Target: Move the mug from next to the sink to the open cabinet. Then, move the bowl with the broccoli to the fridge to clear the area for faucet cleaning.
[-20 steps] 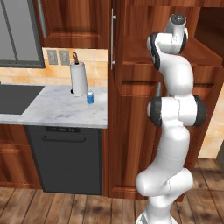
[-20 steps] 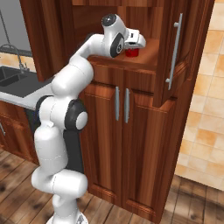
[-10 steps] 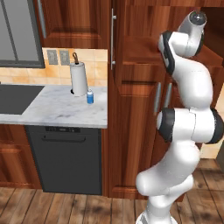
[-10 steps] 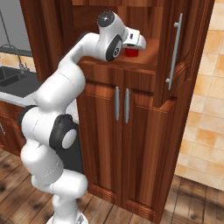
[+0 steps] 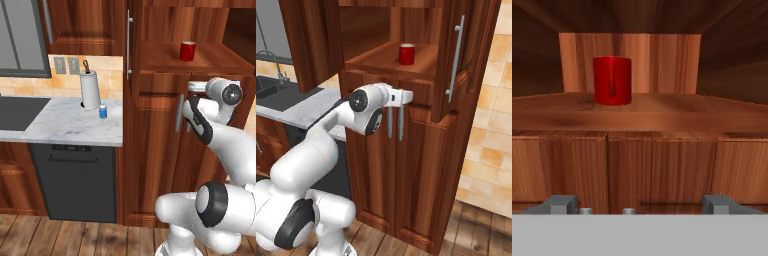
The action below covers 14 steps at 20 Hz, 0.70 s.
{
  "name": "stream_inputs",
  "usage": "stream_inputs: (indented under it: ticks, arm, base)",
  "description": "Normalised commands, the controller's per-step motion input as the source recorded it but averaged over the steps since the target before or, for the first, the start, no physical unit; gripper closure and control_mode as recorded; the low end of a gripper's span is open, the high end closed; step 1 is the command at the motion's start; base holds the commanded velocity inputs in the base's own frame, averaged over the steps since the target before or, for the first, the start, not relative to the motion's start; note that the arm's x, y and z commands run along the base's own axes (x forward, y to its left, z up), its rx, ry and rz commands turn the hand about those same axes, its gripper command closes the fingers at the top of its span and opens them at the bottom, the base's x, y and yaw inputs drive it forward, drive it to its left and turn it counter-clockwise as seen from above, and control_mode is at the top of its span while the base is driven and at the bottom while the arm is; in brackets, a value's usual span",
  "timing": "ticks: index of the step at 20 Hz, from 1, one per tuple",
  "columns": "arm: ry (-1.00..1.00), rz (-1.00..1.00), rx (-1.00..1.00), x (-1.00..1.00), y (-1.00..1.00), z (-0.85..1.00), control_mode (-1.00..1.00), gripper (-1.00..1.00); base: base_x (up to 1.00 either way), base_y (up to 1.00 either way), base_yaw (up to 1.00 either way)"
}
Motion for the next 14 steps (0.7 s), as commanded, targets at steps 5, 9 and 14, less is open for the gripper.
stream_inputs:
  ticks: [5,9,14]
  arm:
    - [-0.16,-0.02,-0.17,-1.00,0.32,-1.00,-1.00,-1.00]
    - [-0.32,-0.04,-0.04,-1.00,0.26,-0.59,-1.00,-1.00]
    - [-0.51,-0.07,-0.06,-0.80,0.15,0.37,-1.00,-1.00]
  base:
    - [0.00,0.00,0.00]
    - [0.00,0.00,0.00]
    - [0.00,0.00,0.00]
